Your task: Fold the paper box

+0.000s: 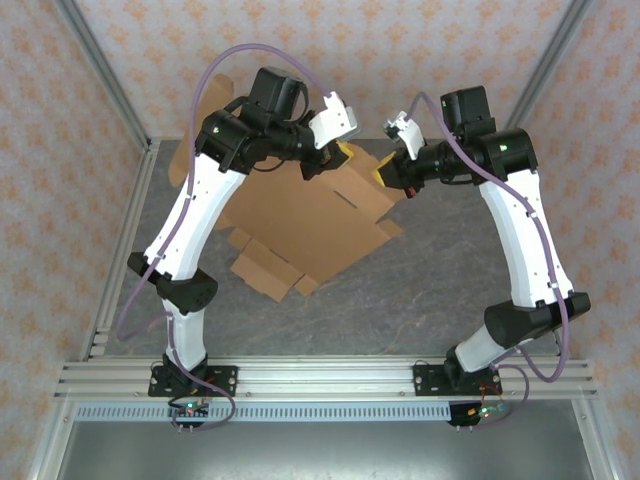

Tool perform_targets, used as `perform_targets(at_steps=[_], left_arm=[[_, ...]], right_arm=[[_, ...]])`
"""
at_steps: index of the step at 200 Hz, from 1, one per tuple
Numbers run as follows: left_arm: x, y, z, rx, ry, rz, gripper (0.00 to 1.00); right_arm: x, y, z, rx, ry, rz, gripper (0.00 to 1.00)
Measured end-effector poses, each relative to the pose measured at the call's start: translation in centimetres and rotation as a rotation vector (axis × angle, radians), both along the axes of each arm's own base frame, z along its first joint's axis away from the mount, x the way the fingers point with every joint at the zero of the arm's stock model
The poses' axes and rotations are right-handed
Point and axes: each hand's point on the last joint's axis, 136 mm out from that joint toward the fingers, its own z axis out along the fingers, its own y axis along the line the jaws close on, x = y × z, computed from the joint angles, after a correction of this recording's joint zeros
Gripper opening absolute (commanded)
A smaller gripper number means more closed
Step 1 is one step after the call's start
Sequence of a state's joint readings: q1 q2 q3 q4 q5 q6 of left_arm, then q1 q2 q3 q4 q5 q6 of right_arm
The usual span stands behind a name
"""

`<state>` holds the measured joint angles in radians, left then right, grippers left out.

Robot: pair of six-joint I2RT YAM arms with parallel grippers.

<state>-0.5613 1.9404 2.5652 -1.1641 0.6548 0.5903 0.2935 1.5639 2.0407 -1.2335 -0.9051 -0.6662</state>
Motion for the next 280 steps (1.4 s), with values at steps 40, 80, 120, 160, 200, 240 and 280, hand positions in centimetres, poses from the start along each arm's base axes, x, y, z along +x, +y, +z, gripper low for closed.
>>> perform_targets(at_steps=[40,80,120,160,200,240,280], left_arm=[[0.1,0.0,0.0,-0.001,0.000,0.008,0.00],[-0.1,0.0,-0.3,0.007,-0.002,-0.001,0.00],[-0.1,1.8,0.7,-0.010,-0.018,0.025,0.00],[1.1,5.4,2.6,-0.094,-0.004,0.149,0.00],[0.6,6.1,2.9,-0.132,0.007,0.195,0.00],[1.4,6.3,1.9,-0.149,0.028,0.223,0.00],[2.2,6.4,0.9,-0.158,0.056,0.248,0.00]], right_arm=[[0.7,0.0,0.4,0.015,-0.003,-0.033,0.29],[1.6,0.0,0.8,0.049,-0.029,-0.086,0.67],[1.8,-1.3,-0.6,0.078,-0.022,-0.204,0.80],[4.6,-5.0,-2.1,0.196,0.016,-0.458,0.86],[6.9,-4.7,-7.0,0.300,0.117,-0.547,0.87],[7.4,-3.4,-11.3,0.396,0.159,-0.518,0.86],[8.0,-1.7,-14.0,0.458,0.138,-0.457,0.81]])
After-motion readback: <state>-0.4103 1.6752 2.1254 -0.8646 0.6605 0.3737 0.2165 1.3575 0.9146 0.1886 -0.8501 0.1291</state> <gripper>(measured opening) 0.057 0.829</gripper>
